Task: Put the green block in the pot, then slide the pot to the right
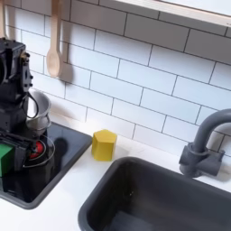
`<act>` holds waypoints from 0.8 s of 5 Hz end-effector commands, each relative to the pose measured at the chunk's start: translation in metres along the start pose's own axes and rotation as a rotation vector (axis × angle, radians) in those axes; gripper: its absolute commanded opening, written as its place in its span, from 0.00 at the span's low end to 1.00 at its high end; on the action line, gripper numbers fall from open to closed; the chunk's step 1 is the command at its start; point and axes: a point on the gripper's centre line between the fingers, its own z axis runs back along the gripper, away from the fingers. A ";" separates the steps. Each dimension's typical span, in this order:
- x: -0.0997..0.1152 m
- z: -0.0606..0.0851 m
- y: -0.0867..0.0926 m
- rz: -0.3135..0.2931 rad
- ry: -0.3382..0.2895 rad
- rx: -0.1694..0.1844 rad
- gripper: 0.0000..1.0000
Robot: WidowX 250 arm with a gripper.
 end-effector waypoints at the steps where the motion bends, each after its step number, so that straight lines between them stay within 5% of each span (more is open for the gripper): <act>1: 0.000 -0.009 0.000 -0.011 0.027 -0.007 1.00; 4: -0.001 -0.009 0.001 -0.032 0.025 -0.006 1.00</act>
